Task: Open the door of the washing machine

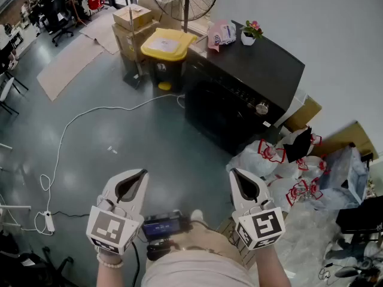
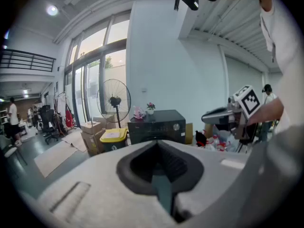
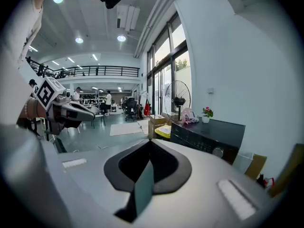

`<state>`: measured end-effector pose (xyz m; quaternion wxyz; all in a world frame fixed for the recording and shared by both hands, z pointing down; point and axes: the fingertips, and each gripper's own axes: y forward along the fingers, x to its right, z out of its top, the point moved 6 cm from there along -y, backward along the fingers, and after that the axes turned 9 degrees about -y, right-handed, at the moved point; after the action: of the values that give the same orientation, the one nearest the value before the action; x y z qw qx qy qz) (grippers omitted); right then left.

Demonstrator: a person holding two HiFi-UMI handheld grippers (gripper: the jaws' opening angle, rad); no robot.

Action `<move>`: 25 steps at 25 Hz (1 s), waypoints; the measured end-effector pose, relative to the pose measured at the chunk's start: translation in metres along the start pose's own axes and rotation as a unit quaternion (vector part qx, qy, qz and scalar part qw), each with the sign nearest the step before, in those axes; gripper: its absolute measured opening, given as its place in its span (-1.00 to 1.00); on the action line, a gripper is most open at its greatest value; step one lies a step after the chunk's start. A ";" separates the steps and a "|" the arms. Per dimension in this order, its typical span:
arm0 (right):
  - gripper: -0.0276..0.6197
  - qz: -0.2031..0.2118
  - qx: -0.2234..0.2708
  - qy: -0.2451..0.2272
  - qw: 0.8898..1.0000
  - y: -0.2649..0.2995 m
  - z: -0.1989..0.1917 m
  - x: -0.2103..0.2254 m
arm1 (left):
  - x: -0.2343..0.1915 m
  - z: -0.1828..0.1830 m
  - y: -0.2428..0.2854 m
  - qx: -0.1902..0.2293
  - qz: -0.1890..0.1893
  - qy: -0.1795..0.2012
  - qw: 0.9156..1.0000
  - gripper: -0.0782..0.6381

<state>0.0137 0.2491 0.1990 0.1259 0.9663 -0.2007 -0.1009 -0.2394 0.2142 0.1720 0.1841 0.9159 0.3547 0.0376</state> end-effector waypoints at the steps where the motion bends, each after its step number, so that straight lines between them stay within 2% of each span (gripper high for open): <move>1: -0.91 0.001 -0.002 0.000 1.000 0.000 -0.001 0.000 | 0.001 -0.001 0.001 -0.001 0.001 -0.001 1.000 -0.80; 15: -0.91 0.019 -0.016 0.008 1.000 0.003 -0.008 0.001 | 0.003 -0.005 0.002 -0.012 0.010 -0.009 1.000 -0.80; 19: -0.91 0.024 -0.009 0.030 0.999 0.002 -0.008 0.000 | 0.003 -0.006 0.002 -0.004 0.019 -0.020 1.000 -0.80; 23: -0.89 0.017 -0.009 0.029 0.999 0.004 -0.009 0.003 | 0.003 -0.004 0.004 0.004 0.026 -0.031 0.999 -0.80; 24: -0.89 0.018 -0.010 0.033 0.999 0.004 -0.010 0.004 | 0.004 -0.004 0.004 0.006 0.025 -0.034 0.999 -0.76; 25: -0.85 0.021 -0.012 0.037 0.999 0.005 -0.011 0.004 | 0.005 -0.004 0.005 0.006 0.023 -0.035 0.999 -0.63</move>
<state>0.0182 0.2457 0.2103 0.1472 0.9634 -0.2145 -0.0648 -0.2334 0.2150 0.1774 0.1899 0.9258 0.3268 0.0074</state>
